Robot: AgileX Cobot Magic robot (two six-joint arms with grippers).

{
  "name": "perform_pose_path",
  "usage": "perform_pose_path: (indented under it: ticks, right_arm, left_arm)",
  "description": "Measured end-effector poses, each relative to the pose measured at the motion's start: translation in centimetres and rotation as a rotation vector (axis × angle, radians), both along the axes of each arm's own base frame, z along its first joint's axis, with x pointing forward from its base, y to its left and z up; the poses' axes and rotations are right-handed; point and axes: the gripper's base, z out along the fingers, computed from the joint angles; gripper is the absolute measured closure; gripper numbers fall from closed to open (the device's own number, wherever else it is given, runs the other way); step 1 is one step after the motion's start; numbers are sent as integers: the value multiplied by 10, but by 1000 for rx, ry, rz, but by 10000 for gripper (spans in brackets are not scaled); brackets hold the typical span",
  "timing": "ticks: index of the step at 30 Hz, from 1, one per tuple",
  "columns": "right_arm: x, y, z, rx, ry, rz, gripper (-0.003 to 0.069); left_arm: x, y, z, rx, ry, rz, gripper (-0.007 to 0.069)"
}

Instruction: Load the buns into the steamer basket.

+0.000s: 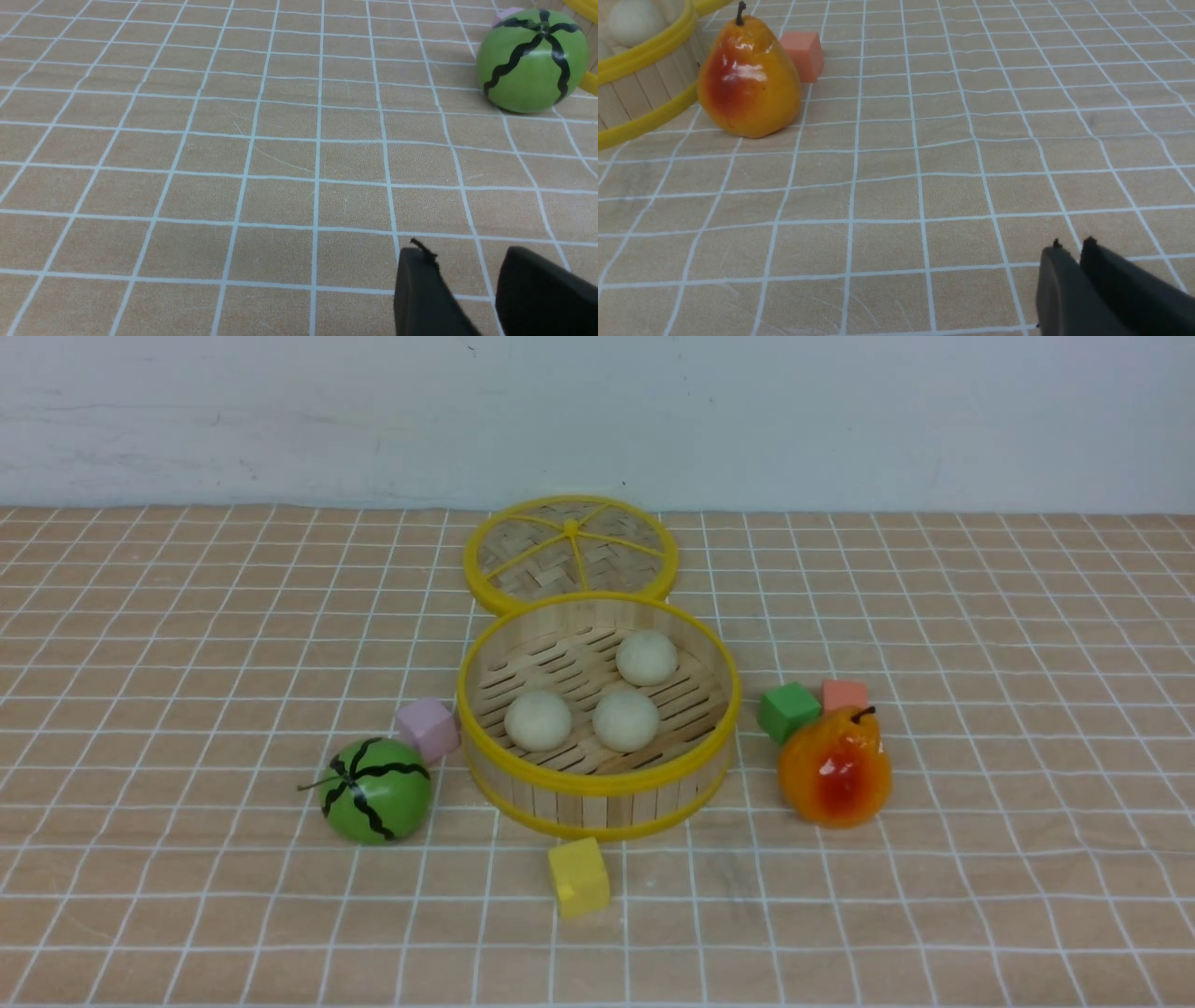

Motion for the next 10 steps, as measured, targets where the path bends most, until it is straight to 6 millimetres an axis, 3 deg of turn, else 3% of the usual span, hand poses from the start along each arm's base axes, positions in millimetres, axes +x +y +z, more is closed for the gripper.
perform_pose_path:
  ticks: [10]
  right_arm:
    - [0, 0, 0, 0, 0, 0, 584]
  left_arm:
    - [0, 0, 0, 0, 0, 0, 386]
